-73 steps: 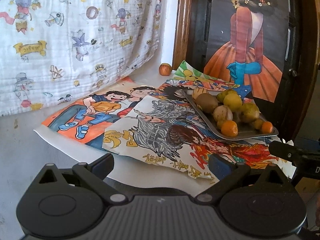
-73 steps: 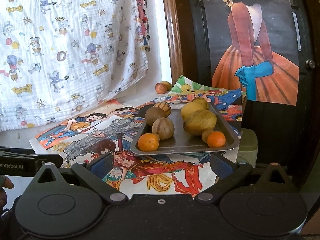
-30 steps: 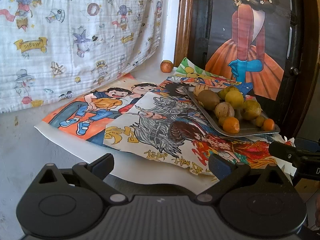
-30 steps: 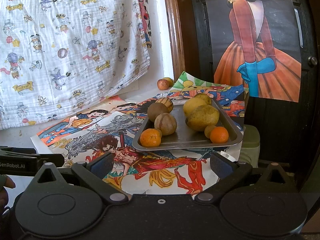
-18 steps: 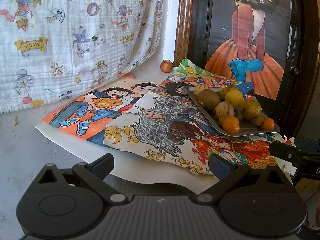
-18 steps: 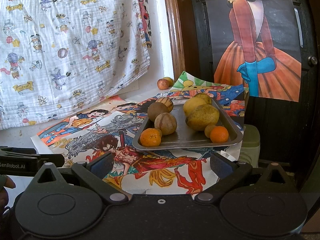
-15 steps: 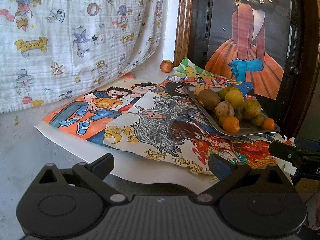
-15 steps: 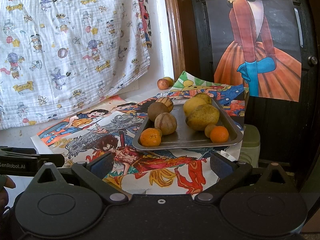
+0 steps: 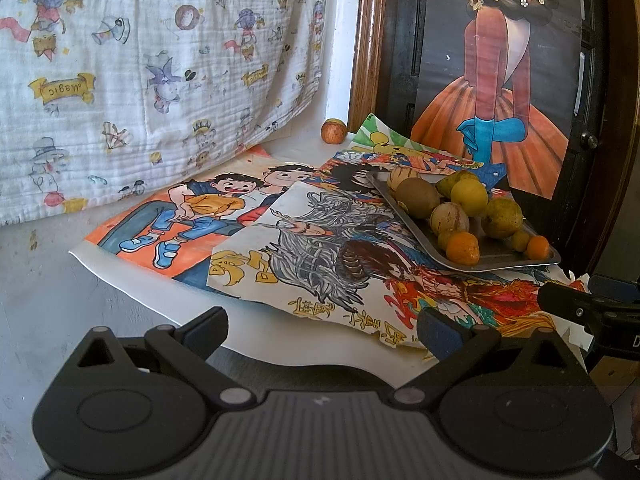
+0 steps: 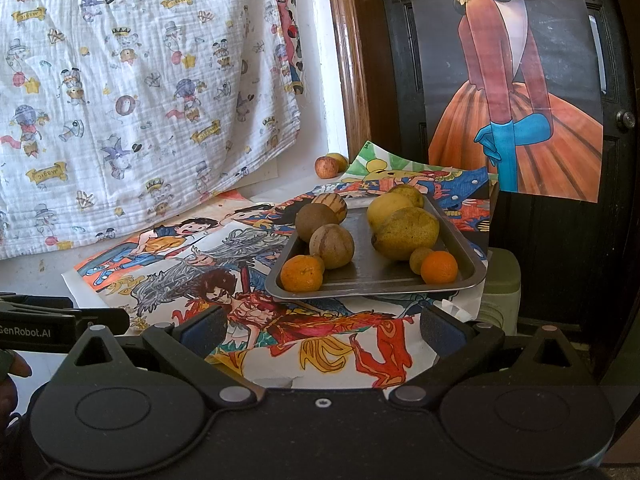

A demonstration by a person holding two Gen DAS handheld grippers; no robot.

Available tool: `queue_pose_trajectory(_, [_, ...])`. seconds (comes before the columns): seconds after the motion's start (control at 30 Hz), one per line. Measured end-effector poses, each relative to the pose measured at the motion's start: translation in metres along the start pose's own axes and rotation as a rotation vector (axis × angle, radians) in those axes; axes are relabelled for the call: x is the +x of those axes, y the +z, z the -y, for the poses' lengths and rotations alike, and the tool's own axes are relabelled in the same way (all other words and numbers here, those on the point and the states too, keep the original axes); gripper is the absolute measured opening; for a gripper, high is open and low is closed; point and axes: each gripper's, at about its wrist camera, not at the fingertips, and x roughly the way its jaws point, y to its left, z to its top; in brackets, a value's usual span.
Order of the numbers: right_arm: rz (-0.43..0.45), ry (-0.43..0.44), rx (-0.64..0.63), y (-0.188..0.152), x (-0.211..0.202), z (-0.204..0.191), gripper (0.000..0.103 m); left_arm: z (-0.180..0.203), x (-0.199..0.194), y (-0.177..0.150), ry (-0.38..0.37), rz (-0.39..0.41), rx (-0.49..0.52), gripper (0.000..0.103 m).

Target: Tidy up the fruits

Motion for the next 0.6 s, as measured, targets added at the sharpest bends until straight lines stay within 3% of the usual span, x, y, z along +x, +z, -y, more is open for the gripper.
queue_pose_trajectory(0.6, [-0.002,0.000,0.001,-0.0022,0.0005,-0.0010,0.102,0.0032,0.0001,-0.0009,0.016,-0.006,0.018,0.103])
